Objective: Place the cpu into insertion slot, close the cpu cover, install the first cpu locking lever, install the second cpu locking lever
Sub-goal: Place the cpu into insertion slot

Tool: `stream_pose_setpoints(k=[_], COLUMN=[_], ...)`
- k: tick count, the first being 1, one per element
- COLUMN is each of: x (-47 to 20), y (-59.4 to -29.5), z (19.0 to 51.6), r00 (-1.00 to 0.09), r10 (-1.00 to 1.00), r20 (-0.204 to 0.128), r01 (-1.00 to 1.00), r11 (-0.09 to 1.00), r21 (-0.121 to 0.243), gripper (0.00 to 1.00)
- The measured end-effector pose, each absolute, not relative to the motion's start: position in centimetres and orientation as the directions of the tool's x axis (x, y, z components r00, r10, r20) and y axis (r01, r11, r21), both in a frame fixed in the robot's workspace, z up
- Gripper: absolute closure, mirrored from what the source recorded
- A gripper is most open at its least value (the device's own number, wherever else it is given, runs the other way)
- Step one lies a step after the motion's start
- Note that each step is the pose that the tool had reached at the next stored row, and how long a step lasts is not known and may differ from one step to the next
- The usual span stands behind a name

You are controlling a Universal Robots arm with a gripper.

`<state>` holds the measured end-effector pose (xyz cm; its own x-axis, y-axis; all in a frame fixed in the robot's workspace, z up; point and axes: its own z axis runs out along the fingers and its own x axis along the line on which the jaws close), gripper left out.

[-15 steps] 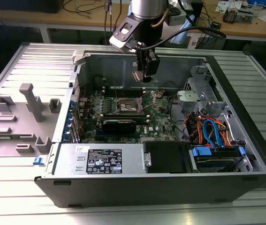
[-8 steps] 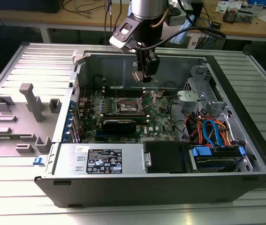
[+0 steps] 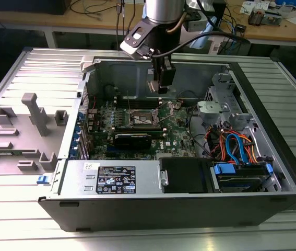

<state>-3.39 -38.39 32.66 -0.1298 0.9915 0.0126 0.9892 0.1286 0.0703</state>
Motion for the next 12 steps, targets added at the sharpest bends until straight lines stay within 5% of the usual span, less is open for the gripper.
stream_pose_setpoints(k=[12], x=[-3.39], y=[-38.41], z=[32.44], r00=[-0.096], r10=[0.995], r20=[0.013], r01=[0.993], r11=[0.095], r21=[0.07], gripper=[0.46])
